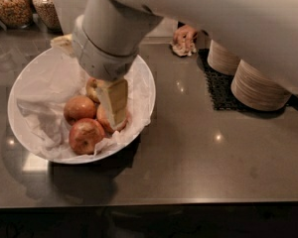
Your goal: Pick apple from white bowl
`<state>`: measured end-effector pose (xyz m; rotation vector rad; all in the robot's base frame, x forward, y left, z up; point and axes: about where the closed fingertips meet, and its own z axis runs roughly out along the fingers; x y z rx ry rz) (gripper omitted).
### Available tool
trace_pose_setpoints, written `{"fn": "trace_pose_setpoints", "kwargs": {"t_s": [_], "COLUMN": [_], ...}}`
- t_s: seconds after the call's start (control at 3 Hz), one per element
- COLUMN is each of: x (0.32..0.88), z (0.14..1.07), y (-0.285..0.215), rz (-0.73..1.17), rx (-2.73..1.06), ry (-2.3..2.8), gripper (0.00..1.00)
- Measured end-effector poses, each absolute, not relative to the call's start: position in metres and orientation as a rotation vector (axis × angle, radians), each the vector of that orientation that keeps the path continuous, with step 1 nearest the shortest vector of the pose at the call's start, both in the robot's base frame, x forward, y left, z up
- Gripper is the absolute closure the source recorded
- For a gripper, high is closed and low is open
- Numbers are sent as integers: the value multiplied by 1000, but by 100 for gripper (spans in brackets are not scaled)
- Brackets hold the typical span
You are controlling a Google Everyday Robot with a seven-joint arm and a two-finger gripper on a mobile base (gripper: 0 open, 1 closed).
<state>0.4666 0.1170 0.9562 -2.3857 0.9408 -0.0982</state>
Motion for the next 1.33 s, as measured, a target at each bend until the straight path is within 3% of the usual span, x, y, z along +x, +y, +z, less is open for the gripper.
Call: {"fn": "trace_pose_setpoints", "kwargs": {"t_s": [1.33], "x": [499], "z": [947], "y": [103], "rz": [31], "rx": [-2032], "ry": [1041], "gripper": [0]}}
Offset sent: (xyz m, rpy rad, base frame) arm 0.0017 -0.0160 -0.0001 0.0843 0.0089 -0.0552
